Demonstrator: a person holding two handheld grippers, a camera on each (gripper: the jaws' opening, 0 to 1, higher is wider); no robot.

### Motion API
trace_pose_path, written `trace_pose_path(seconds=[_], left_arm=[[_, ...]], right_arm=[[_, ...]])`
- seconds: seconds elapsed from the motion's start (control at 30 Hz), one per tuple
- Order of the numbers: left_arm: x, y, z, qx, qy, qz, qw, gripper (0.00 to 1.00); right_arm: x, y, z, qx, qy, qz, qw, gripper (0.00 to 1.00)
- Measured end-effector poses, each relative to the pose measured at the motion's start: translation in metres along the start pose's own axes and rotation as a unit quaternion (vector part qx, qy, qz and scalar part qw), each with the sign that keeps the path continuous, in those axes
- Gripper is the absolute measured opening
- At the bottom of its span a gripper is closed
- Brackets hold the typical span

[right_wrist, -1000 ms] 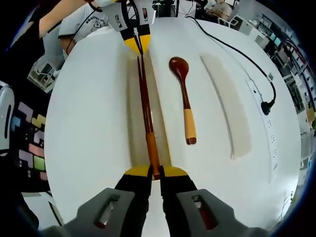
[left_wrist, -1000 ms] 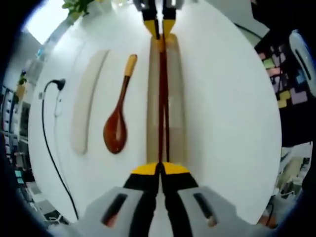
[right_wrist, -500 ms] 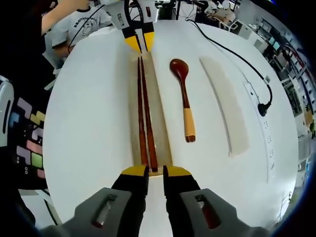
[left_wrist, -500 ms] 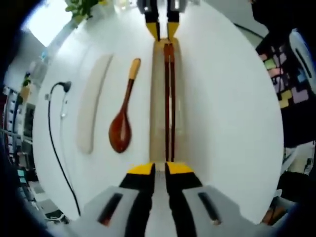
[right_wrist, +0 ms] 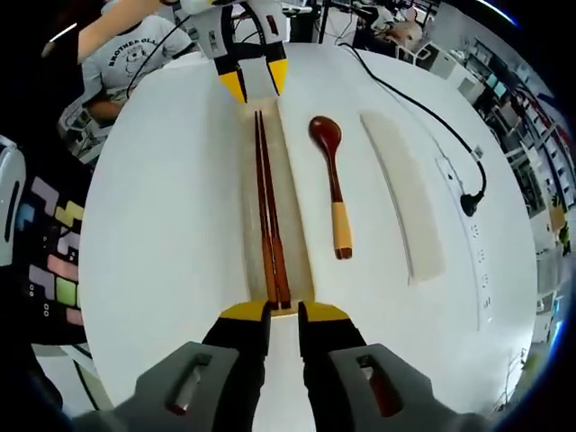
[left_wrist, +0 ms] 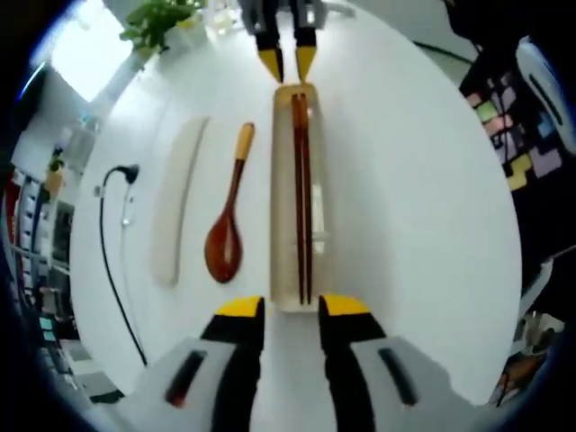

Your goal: Arrange the utensils inside the cutlery case until each visible utensil rests in its matching compartment.

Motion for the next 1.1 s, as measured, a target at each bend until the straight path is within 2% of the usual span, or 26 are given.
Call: trace_pose_path(seconds=[0.43,0.7,1.1], left_arm=[[0.006,0.006,0.006,-0.017,0.023,-0.012,0.9995,0.21],[0.006,0.009,0.014,-0.032,0.034,-0.026,0.9986,0.19],[0.003,-0.004,0.035,-0.058,0.048,-0.035,0.9965,0.19]], right_arm=[[0.006,0.005,-0.004,0.020,-0.004,0.005,0.9998,0.12],[-0.007,0.010,-0.014,0.041,0.006,0.000,0.9991,0.12],[-0.031,0.004,-0.032,0.055,0.012,-0.009,0.9984,0.13]])
Point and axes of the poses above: the point that each gripper's makers call its tool centre point, and the gripper's own axes: y roughly backward along the fingers, z roughly to its left, x roughly out of its underside, the point moved 9 cm from there along y, roughly backward along the fingers, and after that the axes turned 13 degrees about z, right-handed, at the moved point
